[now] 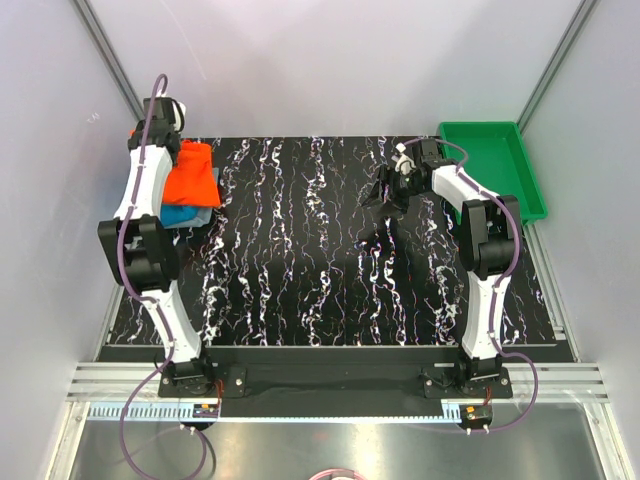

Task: Fold and stack the t-shirts
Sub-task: Neatly place the folded tshirt to the corner

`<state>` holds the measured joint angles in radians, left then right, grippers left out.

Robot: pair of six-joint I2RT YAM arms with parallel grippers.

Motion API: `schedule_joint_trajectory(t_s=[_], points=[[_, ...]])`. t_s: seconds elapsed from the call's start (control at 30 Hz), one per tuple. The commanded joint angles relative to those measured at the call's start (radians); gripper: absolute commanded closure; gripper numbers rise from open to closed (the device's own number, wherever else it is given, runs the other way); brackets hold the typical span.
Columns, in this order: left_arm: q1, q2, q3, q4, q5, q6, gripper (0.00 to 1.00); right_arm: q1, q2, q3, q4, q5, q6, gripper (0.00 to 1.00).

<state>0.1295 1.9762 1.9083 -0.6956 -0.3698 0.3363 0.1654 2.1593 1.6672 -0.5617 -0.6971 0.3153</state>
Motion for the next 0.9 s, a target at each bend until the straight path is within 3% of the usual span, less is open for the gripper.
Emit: schedule_joint_trajectory(t_s=[0.0,0.87], points=[[0.015,0.002,0.012,0.117,-0.167,0.047,1.00,-0.001,-0.050,0.014,0.019,0.005,0.002,0.30],[0.041,0.173,0.008,0.234,-0.366,0.168,1.00,-0.003,-0.061,-0.021,0.016,0.028,-0.016,0.30]])
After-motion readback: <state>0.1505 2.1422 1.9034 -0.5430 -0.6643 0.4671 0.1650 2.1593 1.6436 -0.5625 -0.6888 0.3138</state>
